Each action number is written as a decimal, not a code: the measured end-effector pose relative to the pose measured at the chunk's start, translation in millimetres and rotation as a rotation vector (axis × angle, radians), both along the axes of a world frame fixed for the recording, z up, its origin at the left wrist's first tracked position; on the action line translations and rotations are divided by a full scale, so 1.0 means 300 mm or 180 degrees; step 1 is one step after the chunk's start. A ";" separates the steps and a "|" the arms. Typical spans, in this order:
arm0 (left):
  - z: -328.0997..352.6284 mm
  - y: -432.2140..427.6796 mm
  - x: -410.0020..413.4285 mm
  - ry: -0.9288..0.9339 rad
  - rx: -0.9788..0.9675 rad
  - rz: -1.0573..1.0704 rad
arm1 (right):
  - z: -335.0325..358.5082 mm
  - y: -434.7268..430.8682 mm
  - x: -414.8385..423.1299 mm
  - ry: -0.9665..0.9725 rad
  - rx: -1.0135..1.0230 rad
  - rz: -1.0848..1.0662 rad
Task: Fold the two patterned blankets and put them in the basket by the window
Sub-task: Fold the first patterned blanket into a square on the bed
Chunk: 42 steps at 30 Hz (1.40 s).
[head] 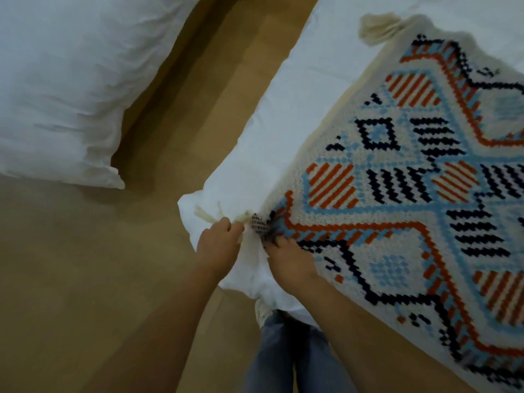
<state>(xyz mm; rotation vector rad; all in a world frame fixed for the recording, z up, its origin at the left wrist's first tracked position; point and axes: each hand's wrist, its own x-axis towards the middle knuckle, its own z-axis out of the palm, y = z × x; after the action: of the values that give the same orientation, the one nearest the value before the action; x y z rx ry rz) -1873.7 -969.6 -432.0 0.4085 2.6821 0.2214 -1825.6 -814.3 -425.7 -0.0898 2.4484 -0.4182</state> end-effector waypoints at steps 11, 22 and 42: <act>-0.006 0.136 -0.105 0.0091 -0.0008 0.0201 | -0.013 0.023 -0.073 0.0525 -0.0851 -0.1047; 0.064 -0.113 -0.158 0.1640 -0.0318 -0.1231 | -0.050 -0.045 -0.064 -0.0009 -0.0304 0.0190; 0.157 0.655 -0.160 -0.0092 -0.0158 -0.1790 | 0.125 0.534 0.047 0.0377 -0.0694 -0.1479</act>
<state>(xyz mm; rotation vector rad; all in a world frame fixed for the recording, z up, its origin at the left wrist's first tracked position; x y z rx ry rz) -1921.7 -773.2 -384.8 1.1010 2.4195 -0.0081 -1811.6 -654.1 -388.2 0.3801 2.5216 -0.9042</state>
